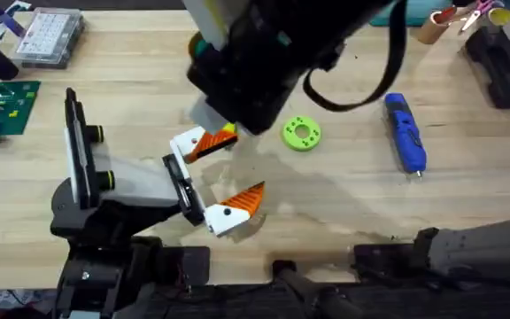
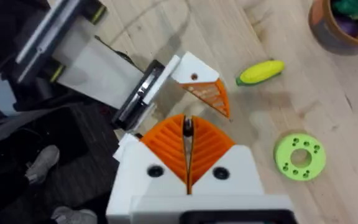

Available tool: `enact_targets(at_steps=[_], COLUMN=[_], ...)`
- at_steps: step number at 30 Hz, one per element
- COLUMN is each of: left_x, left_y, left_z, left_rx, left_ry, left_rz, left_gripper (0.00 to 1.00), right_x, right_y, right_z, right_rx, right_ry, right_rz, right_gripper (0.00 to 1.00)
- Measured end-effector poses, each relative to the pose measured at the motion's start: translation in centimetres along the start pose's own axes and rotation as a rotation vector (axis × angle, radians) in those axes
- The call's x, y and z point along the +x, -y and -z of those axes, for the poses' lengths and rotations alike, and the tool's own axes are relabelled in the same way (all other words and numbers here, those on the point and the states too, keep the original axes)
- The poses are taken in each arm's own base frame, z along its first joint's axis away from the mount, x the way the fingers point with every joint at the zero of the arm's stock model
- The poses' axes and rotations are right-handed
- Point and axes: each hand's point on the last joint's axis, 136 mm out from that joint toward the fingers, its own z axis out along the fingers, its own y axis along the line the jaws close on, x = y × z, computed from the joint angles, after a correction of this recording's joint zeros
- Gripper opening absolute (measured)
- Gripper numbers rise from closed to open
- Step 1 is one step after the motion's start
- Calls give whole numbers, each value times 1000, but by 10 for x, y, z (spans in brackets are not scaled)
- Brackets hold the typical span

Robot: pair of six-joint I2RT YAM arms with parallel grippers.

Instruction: Pick up the gripper from the table and insert it into the empty holder that is missing its gripper. Then pick up a screw, insert it into the mounting hole, and use the screwdriver to tighten it. Finally, clean up the table by picking up the vegetable and placing it into the bucket.

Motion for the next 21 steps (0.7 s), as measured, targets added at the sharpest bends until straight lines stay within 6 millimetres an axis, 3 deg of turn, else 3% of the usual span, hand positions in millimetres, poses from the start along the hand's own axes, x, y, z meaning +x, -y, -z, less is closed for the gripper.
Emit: enact_targets(at_steps=[12,21], left_x=[0,0], left_y=[0,0], left_z=[0,0], left_rx=[0,0], left_ry=[0,0], left_rz=[0,0], left_gripper=[986,986], right_x=[-6,-21], right_y=[-10,-9], right_z=[-32,-38], right_rx=[-14,-9], right_ry=[-61,-12], right_rz=[56,108], right_gripper=[7,7])
